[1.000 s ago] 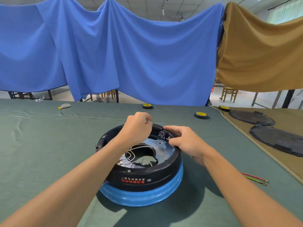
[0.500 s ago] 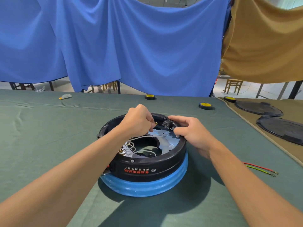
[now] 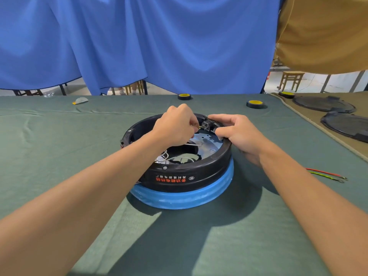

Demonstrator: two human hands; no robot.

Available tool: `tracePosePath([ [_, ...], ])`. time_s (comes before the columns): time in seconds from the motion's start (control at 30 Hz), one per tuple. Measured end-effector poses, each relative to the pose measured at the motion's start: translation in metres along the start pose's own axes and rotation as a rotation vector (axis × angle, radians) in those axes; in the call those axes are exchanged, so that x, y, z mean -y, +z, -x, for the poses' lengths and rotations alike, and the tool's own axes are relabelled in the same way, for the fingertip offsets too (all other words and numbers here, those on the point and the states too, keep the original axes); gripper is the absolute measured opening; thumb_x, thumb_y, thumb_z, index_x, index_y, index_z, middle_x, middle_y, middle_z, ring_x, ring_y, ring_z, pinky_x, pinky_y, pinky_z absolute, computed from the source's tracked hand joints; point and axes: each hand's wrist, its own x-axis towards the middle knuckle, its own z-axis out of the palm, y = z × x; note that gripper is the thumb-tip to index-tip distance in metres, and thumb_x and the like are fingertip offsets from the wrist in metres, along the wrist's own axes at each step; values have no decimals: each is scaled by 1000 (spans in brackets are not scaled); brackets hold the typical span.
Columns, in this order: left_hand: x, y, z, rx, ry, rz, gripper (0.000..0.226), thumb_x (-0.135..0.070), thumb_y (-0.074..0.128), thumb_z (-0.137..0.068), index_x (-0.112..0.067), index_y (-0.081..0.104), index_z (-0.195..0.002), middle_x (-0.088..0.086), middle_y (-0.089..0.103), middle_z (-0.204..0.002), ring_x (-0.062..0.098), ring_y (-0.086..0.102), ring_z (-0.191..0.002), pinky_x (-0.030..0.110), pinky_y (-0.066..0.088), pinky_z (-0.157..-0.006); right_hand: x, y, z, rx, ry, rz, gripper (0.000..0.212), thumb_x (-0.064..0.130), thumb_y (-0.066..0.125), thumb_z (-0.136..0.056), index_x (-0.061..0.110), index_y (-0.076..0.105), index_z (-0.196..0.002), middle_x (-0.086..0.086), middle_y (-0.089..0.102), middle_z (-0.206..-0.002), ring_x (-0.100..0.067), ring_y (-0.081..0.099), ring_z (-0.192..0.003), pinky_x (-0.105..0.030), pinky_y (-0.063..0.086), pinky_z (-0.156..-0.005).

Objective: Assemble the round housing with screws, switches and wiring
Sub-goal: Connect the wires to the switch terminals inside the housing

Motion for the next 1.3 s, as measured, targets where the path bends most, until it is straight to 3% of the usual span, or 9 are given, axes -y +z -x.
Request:
tracePosePath([
  [0.17, 0, 3, -4, 5, 5, -14, 16, -15, 61, -94, -18, 75, -100, 6, 70, -93, 28, 62, -91, 46, 55, -85, -2, 2, 0, -15, 8, -2, 55, -12, 50, -78, 8, 61, -127, -6, 68, -116, -15, 61, -93, -31, 51, -90],
  [0.5, -1, 6, -6, -11, 36, 21, 16, -15, 61, -95, -10, 76, -100, 7, 71, -88, 22, 62, -76, 37, 55, -75, -3, 2, 0, -3, 8, -21, 53, -9, 51, -80, 11, 61, -128, -3, 69, -109, -12, 63, -80, -22, 52, -74],
  [0.73, -5, 9, -13, -17, 6, 69, 14, -10, 63, -93, -4, 74, -100, 7, 71, -82, 11, 67, -64, 15, 51, -60, -3, 2, 0, 13, 9, -7, 55, -8, 51, -80, 10, 59, -131, -7, 70, -109, -15, 63, -84, -33, 54, -83],
  [0.93, -6, 10, -15, -2, -7, 68, 12, -9, 63, -93, -4, 73, -96, 7, 70, -76, 10, 70, -60, 14, 54, -59, -3, 1, 0, 28, 6, -7, 53, -6, 52, -83, 12, 57, -133, -1, 69, -103, -13, 64, -76, -26, 54, -70],
  [1.0, -8, 8, -13, 17, 11, 47, 13, -10, 61, -94, -4, 73, -96, 8, 71, -78, 11, 69, -64, 17, 55, -62, -2, 0, 0, 26, 2, 0, 53, -6, 52, -83, 11, 57, -133, -2, 68, -105, -11, 63, -74, -23, 53, -68],
  [1.1, -13, 3, -9, 60, 24, -55, 19, -16, 58, -97, -4, 69, -106, 13, 70, -95, 26, 66, -84, 38, 57, -79, -1, 1, 1, 12, -10, 18, 52, -6, 52, -83, 11, 58, -132, -3, 67, -111, -7, 62, -78, -21, 54, -73],
  [1.2, -22, -1, -2, 26, 23, -208, 15, -17, 51, -97, -6, 59, -102, 16, 64, -101, 30, 57, -84, 40, 49, -73, -2, 4, 1, -52, -21, 19, 48, -6, 52, -82, 10, 62, -127, -2, 67, -109, -7, 61, -82, -20, 52, -77],
  [1.3, -35, -1, 11, -95, 60, -249, 18, -13, 47, -95, -7, 56, -110, 14, 62, -108, 32, 55, -94, 40, 45, -79, -3, 7, -1, -111, -3, 36, 43, -2, 54, -82, 11, 66, -121, -3, 69, -109, -18, 63, -98, -35, 52, -93],
])
